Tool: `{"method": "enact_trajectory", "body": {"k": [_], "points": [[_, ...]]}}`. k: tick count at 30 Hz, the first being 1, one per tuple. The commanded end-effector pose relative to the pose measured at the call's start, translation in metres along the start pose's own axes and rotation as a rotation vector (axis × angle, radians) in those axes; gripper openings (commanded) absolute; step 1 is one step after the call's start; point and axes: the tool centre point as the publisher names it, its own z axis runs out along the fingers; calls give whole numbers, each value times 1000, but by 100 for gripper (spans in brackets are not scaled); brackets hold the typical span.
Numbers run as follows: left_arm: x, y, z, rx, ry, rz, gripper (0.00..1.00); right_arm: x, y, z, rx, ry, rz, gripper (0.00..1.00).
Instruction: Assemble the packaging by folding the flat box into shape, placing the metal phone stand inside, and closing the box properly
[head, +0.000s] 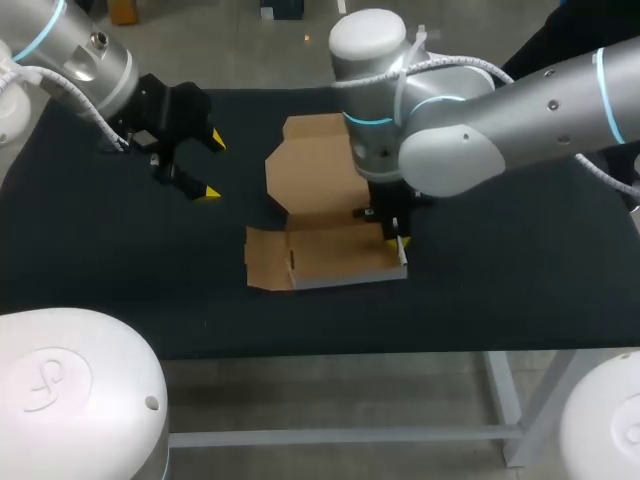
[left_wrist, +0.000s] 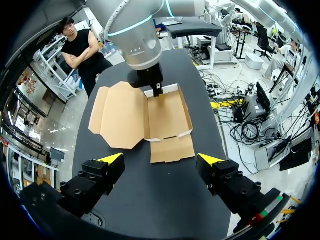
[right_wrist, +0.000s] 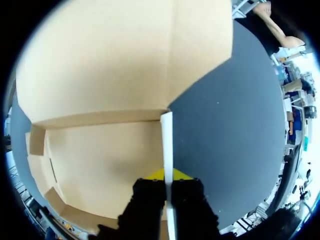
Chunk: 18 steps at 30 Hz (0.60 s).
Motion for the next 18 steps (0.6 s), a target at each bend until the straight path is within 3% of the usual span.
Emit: {"method": "enact_trajectory", "body": {"k": [1, 8, 18], "points": [[0, -1, -1, -6, 2, -1, 100, -15, -11, 0, -43, 166, -6, 0], [0, -1, -1, -6, 2, -1, 100, -13, -11, 0, -41, 245, -23, 0], [0, -1, -1, -6, 2, -1, 100, -5, -7, 3, -20, 247, -37, 0]]}}
